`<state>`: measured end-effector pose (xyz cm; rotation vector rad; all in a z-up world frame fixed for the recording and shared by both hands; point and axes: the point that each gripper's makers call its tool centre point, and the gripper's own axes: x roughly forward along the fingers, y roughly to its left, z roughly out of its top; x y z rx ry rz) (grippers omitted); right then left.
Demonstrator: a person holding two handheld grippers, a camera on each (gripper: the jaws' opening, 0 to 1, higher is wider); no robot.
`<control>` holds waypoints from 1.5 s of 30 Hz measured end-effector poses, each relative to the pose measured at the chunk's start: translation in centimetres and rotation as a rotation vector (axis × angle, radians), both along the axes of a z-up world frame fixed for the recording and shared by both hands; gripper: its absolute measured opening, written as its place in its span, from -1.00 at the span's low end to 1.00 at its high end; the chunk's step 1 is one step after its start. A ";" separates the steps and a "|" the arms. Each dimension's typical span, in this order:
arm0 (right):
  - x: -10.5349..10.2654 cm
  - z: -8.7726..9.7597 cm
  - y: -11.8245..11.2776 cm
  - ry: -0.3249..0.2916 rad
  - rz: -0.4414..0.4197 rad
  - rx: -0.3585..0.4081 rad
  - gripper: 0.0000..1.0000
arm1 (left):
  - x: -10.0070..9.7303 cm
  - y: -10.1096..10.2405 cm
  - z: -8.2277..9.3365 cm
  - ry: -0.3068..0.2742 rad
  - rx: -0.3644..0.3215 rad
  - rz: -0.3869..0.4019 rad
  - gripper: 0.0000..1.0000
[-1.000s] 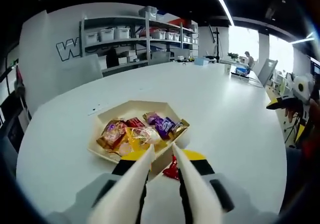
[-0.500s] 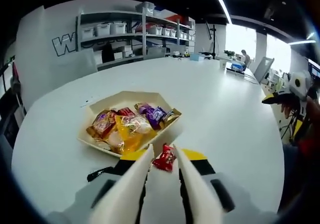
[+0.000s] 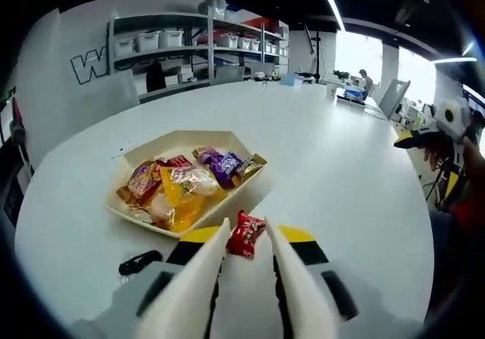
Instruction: Place the target food into the container with the food tongs after gripping and lifting it, then release it inside without dropping or visibly crushing the food.
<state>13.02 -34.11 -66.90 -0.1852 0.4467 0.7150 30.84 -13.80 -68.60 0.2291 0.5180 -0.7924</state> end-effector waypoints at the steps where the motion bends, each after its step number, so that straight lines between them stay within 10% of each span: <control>1: 0.0 0.0 0.0 0.002 0.001 -0.002 0.86 | -0.1 -0.2 -0.2 0.001 0.003 -0.007 -0.48; 45: 0.0 -0.3 0.1 0.007 0.007 -0.010 0.85 | 0.2 -0.1 -1.1 0.084 -0.025 0.097 -0.63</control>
